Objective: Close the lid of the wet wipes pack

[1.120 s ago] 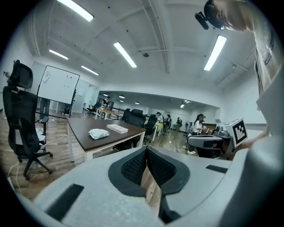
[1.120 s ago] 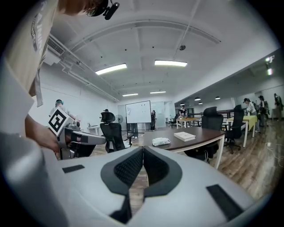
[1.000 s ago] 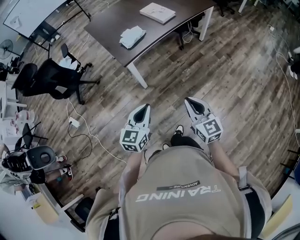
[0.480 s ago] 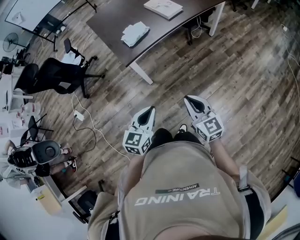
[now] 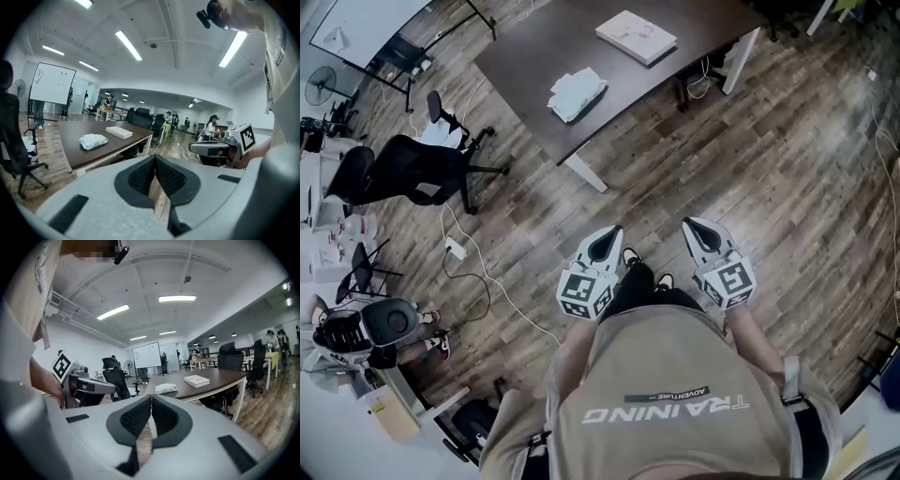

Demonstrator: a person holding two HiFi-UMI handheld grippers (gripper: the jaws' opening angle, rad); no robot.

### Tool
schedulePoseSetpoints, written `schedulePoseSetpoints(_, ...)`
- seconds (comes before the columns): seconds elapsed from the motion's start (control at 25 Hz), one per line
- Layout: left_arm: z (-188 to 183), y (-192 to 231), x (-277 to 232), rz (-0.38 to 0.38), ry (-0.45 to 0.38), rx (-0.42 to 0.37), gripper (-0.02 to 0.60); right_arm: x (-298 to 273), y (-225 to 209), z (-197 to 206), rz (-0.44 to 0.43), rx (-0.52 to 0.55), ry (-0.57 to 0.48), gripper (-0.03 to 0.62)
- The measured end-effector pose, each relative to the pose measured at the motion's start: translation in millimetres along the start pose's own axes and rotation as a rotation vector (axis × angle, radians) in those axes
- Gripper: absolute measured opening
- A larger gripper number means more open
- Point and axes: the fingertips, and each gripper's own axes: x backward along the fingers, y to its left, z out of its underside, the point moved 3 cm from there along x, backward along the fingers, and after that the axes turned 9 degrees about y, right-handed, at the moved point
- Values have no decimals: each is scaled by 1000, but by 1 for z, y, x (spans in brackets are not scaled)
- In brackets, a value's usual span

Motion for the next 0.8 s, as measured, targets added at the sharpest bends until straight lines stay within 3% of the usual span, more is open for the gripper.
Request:
schedulePoseSetpoints(0.24,-28,38,-26,58,-19,13,11,-32,-15,-31,36,14,28,15)
schedulePoseSetpoints(0.4,-44,81,-32,77,-44,65,11,-69,-11,-50,42,35,34,15)
schedulePoseSetpoints(0.8,-72,161,-58,76,-64,83,11,-144,-18,-89,64,50,32,15)
